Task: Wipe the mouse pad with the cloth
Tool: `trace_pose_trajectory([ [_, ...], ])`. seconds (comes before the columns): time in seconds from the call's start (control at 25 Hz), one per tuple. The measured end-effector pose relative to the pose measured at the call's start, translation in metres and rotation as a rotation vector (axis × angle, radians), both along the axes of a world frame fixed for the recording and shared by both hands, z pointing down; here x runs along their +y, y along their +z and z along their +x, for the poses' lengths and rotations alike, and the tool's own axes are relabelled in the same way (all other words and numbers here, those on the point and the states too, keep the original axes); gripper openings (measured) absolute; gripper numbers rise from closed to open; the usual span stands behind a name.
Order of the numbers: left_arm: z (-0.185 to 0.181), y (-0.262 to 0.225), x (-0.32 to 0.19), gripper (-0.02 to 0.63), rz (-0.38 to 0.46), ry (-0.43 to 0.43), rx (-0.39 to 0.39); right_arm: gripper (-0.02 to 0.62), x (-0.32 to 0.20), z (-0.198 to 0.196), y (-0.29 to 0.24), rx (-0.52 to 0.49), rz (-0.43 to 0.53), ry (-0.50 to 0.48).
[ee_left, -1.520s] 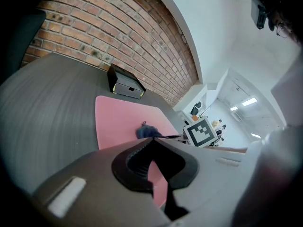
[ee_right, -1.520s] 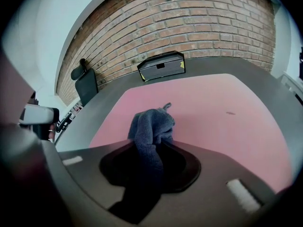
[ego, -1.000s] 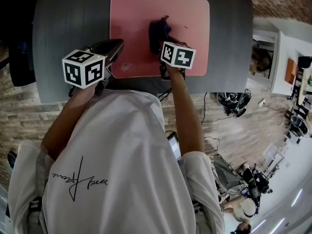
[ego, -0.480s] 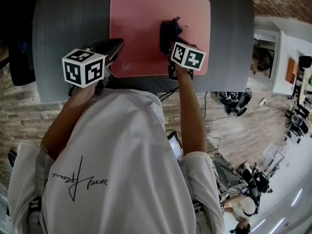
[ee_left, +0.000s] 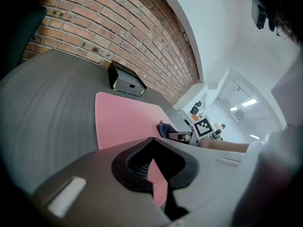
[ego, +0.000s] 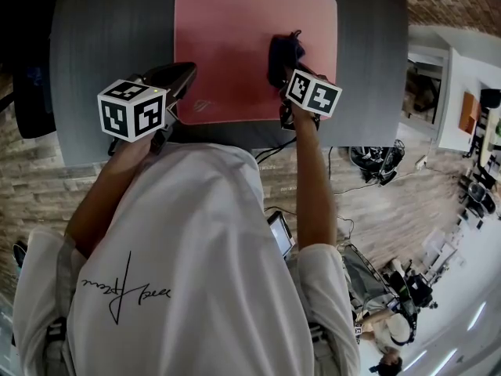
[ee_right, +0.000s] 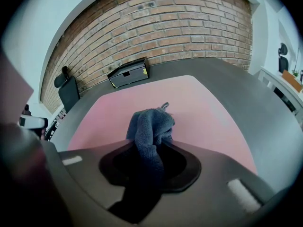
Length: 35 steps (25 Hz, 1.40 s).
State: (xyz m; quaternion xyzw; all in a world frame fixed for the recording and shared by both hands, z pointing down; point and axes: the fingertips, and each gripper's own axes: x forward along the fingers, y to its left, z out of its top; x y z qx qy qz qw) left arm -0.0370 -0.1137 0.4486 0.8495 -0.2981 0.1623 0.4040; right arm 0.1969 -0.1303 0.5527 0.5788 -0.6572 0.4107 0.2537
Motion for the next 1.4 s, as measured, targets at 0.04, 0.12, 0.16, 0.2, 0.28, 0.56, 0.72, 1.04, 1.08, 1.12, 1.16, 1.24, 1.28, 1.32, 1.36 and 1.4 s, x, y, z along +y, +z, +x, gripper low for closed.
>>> trace_pose_trajectory([
  [0.04,0.0,0.0,0.0,0.012,-0.001,0.0,0.001,0.11,0.0,0.004,0.0,0.002,-0.002,0.004],
  [0.12,0.0,0.0,-0.002,0.012,-0.004,-0.002,0.003,0.11,0.001,0.011,0.0,0.007,-0.006,0.012],
  [0.16,0.0,0.0,-0.002,0.012,-0.005,-0.003,0.004,0.11,0.002,0.014,0.0,0.01,-0.008,0.016],
  [0.2,0.0,0.0,-0.002,0.012,-0.007,-0.003,0.004,0.11,0.002,0.016,0.0,0.012,-0.009,0.019],
  [0.28,-0.001,0.002,-0.002,0.012,-0.01,-0.002,0.004,0.11,0.004,0.02,0.0,0.017,-0.01,0.024],
  [0.56,-0.001,0.002,-0.003,0.012,-0.019,-0.006,0.012,0.11,0.008,0.034,0.0,0.032,-0.021,0.028],
  [0.72,-0.003,0.007,-0.002,0.012,-0.029,-0.003,0.01,0.112,0.009,0.039,0.002,0.03,-0.032,0.026],
  [1.04,-0.003,0.016,0.0,0.012,-0.049,0.01,0.007,0.114,0.008,0.037,0.003,0.024,-0.04,0.03],
  [1.08,-0.003,0.017,0.0,0.012,-0.053,0.01,0.005,0.114,0.008,0.037,0.003,0.024,-0.039,0.031],
  [1.12,-0.003,0.019,0.0,0.012,-0.056,0.01,0.003,0.114,0.008,0.038,0.003,0.022,-0.039,0.032],
  [1.16,-0.002,0.02,0.0,0.012,-0.059,0.011,0.001,0.115,0.009,0.038,0.002,0.019,-0.04,0.033],
  [1.24,0.0,0.021,0.0,0.012,-0.064,0.014,-0.002,0.115,0.009,0.039,0.002,0.012,-0.041,0.035],
  [1.28,0.001,0.021,0.0,0.012,-0.066,0.015,-0.003,0.115,0.008,0.04,0.002,0.009,-0.041,0.036],
  [1.32,0.001,0.022,0.0,0.012,-0.069,0.016,-0.003,0.115,0.007,0.04,0.002,0.007,-0.041,0.038],
  [1.36,0.002,0.023,-0.001,0.012,-0.071,0.018,-0.003,0.117,0.007,0.04,0.002,0.005,-0.04,0.04],
  [1.4,0.002,0.024,-0.001,0.012,-0.074,0.018,-0.004,0.118,0.006,0.04,0.003,0.005,-0.04,0.042],
])
